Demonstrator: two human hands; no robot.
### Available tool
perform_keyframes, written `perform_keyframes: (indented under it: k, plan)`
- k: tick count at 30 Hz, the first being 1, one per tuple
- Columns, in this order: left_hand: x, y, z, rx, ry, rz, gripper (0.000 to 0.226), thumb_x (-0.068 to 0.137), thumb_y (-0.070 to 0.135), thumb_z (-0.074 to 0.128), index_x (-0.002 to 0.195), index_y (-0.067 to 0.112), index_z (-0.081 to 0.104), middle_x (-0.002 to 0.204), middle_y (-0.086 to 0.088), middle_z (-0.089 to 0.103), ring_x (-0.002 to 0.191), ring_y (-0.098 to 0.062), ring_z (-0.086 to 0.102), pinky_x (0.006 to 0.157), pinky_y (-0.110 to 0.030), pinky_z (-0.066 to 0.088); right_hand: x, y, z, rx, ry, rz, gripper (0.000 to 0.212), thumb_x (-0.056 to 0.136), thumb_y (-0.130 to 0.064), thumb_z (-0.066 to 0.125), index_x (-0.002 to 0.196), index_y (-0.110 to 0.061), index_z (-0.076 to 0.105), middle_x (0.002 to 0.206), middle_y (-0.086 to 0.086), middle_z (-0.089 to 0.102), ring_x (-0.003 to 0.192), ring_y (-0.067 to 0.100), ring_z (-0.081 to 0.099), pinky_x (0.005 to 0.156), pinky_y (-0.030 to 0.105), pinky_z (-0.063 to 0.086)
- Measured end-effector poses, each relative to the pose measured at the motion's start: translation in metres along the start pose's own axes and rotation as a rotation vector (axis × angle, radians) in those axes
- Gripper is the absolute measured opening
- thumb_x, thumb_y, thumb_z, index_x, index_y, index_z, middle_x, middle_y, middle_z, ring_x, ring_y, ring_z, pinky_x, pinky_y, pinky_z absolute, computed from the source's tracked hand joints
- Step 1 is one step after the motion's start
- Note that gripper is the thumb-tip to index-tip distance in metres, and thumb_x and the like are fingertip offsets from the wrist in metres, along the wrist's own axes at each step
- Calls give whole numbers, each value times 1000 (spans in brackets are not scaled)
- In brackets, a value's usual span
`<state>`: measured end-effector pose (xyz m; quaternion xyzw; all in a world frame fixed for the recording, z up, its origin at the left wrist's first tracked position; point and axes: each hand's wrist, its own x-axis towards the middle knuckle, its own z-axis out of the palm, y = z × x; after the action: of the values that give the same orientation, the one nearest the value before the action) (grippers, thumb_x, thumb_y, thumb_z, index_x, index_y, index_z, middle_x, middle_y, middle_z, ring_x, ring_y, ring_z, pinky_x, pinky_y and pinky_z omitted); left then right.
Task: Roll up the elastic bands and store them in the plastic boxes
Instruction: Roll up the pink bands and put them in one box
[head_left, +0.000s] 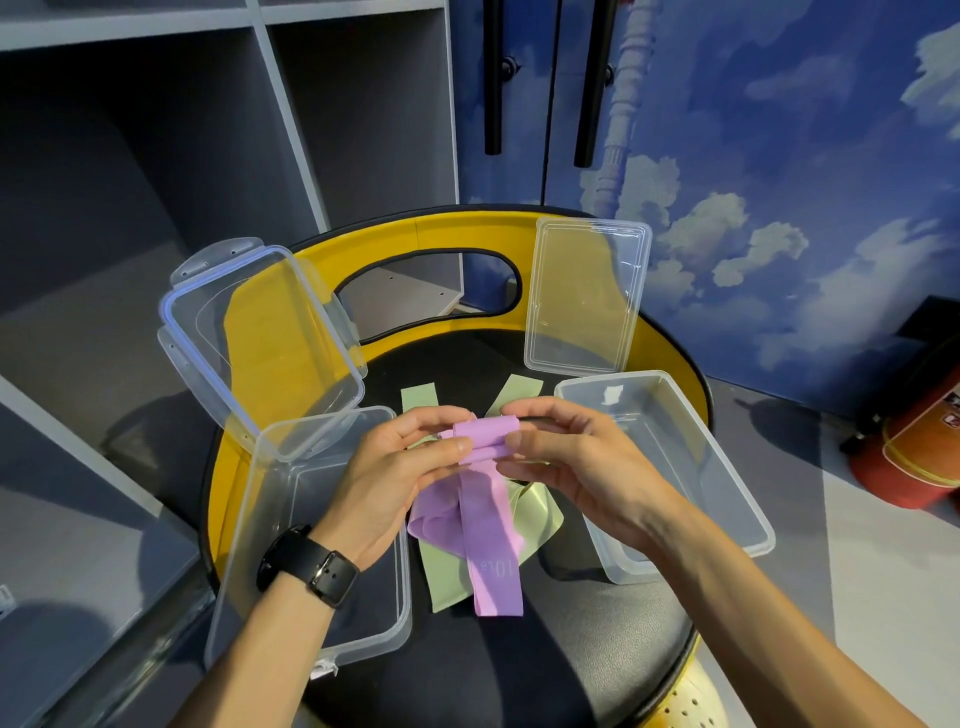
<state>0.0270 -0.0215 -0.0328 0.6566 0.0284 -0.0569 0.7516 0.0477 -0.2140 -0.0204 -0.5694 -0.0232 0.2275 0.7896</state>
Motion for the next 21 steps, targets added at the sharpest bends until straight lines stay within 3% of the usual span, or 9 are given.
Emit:
perform_keyframes:
  k: [4,10,15,21]
  plan:
    - [-1,-2,1,17,7,-2,26,83,-3,65,103,13,70,101,0,74,96,-19,70,77,-25,56,1,2,0,0,30,-7,14,85,-2,67,98,-6,68,91,12,73,78,22,71,75,29,60]
    - [-2,0,2,49,-29,-4,22,86,4,65,106,13,69,103,-1,73,98,-18,70,82,-27,57,3,6,-2,-108,48,-63,14,86,1,67,98,-6,68,92,12,73,83,23,71,80,32,59]
    - [-1,0,4,384,-14,140,22,85,11,69,106,18,72,100,8,73,93,-1,68,77,-14,53,2,9,0,-327,56,-171,15,84,2,69,98,-4,69,99,18,71,85,24,70,84,35,57]
    - [2,-3,-2,695,-18,283,24,83,23,73,107,24,72,104,13,71,94,-1,67,81,-18,55,1,14,-3,-571,34,-281,15,86,-2,69,95,-14,71,100,6,72,93,21,68,88,34,56]
